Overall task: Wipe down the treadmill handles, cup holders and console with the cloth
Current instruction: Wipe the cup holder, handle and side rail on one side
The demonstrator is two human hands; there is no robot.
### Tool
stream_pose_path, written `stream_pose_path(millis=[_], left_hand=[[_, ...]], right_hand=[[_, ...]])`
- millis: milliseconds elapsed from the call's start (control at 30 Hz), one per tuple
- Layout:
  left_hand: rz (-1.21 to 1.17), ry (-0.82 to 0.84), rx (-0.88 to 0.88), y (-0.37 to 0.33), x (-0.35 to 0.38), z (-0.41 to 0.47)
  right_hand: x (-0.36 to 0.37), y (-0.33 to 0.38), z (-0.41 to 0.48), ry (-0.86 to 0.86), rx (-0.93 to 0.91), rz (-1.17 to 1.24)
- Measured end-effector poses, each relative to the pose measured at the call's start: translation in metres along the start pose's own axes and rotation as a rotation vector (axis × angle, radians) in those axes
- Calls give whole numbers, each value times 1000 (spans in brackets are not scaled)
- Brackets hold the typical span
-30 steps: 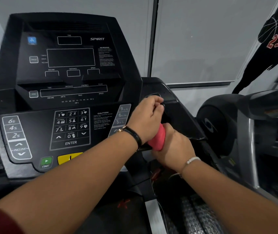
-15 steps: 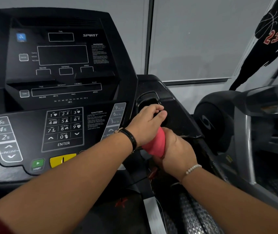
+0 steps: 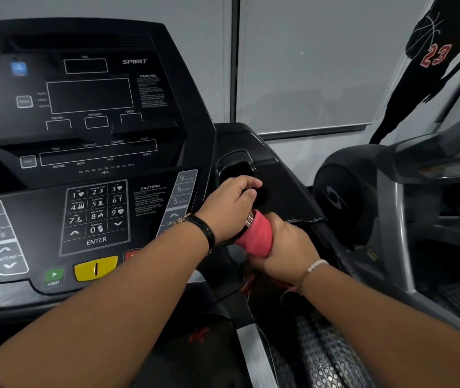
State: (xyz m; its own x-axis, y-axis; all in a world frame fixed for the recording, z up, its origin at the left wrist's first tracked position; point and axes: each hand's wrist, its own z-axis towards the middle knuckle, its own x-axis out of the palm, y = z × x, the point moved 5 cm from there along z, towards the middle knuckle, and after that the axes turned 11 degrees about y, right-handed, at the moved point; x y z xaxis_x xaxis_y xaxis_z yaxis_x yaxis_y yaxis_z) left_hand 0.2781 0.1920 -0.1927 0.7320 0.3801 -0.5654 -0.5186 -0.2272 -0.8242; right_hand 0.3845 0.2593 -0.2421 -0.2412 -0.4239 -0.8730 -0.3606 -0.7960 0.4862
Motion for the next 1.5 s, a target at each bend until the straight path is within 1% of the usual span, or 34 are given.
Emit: stream_pose_path(millis=[67,133,233,300,367,467,533,600,633,667,700,733,767,800,867,900,967,1100,1167,1267,1333,1367,1500], left_hand=[[3,-1,8,1,0,-1],[14,-6,23,2,0,-1],[-3,-19,49,3,0,-1],[-18,-7,56,3,1,-1],[-18,-5,63,3,1,-1],[-10,-13,77,3,1,-2],[-8,-20,83,4,0,-2],[-7,-17,83,3,1,-3],[-8,-14,82,3,1,-3],[-11,-13,82,4,1,-3],[-15,-14,85,4,1,-2],[-19,-16,88,4,1,-2],[-23,-17,90,5,1,-2],[-27,-20,96,5,1,-1],[-36,-30,112,4,0,-1],[-38,-32,117,4,0,0],[-38,-24,115,4,1,0],[-29,-15,106,3,0,-1],[-27,-7,100,3,0,-2],[-16,2,88,2,1,-4],[-5,4,83,2,0,-5],[0,6,80,2,0,-5],[6,0,71,0,0,-6]], right_hand=[[-1,-5,6,91,6,142],[-1,-9,4,82,1,239],[5,-15,-14,-112,-59,236],[10,-23,-26,-177,-84,236],[14,-36,-29,-131,-62,224],[12,-49,-18,36,5,254],[9,-48,-9,136,100,340],[10,-44,-6,162,213,431],[12,-42,-8,120,236,504],[14,-38,-12,22,201,585],[17,-34,-20,-89,139,653],[20,-29,-28,-170,68,661],[22,-24,-35,-204,-10,606],[20,-20,-39,-189,-56,488],[16,-23,-35,-107,-41,244],[15,-30,-30,-39,2,161],[15,-45,-18,140,89,88],[11,-60,-1,422,91,-51],[10,-64,3,542,94,-171],[10,-72,13,555,95,-425],[12,-74,15,540,112,-541],[14,-74,15,536,125,-555],[13,-69,-4,477,183,-454]])
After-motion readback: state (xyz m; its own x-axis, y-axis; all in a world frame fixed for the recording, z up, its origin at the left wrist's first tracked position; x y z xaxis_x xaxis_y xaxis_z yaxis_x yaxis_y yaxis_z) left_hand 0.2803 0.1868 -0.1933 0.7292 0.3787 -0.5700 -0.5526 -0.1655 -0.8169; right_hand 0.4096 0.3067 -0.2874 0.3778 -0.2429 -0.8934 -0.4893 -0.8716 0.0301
